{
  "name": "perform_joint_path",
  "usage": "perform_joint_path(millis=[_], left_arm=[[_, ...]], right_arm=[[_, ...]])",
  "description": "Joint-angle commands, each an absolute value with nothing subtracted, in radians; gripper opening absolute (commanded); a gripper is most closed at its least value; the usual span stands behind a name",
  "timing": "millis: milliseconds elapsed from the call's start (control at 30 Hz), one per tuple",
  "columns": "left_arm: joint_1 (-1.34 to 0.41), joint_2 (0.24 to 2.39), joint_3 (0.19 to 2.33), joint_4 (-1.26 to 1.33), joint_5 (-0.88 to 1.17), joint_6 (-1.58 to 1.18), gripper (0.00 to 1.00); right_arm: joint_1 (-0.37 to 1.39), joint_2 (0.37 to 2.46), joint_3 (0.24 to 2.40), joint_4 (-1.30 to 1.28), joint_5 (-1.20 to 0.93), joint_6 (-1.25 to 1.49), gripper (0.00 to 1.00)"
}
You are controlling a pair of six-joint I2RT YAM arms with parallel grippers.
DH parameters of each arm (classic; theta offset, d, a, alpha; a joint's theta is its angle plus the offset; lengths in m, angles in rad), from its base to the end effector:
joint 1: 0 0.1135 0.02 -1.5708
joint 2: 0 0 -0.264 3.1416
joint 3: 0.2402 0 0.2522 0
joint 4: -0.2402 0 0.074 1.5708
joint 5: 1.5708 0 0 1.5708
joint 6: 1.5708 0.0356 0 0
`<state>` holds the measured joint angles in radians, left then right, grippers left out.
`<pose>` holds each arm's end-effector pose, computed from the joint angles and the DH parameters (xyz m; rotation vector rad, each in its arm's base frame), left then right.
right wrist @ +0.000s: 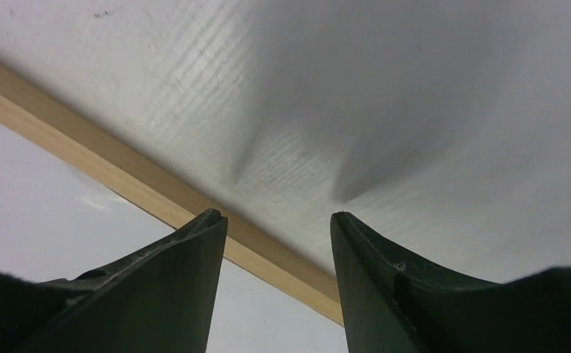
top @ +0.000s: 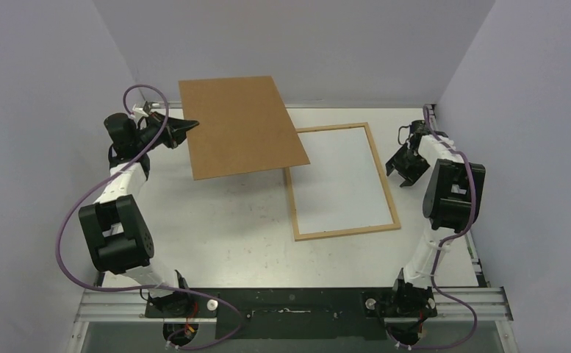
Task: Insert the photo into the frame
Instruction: Move the photo frame to the center of the board.
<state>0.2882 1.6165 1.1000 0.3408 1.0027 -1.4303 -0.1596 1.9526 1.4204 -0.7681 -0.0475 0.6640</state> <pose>0.3598 0.0754 0.2921 -0.8264 1.8084 -1.6516 0.3845 -0.0602 0.1803 1.1470 2.6493 0.1644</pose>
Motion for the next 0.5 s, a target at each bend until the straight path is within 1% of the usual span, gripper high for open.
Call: perform_joint_path(millis=[0, 233, 367, 467], left_arm=[[0.266, 1.577, 1.138, 0.392, 1.063, -1.462, 0.0], [0.2, 1.597, 1.164, 0.41, 1.076, -1.456, 0.0], [0.168, 1.604, 1.17, 0.403, 1.066, -1.428, 0.0], [0.148, 1.604, 1.162, 0.395, 1.045, -1.41, 0.0]], right_arm=[[-0.163, 2.005, 1.52, -0.76, -0.018, 0.647, 0.55], [-0.124, 2.091, 1.56, -0.8, -0.049, 0.639, 0.55], [-0.076, 2.089, 1.548, -0.834, -0.047, 0.669, 0.54], [-0.031, 2.05, 1.49, -0.831, -0.052, 0.745, 0.53]])
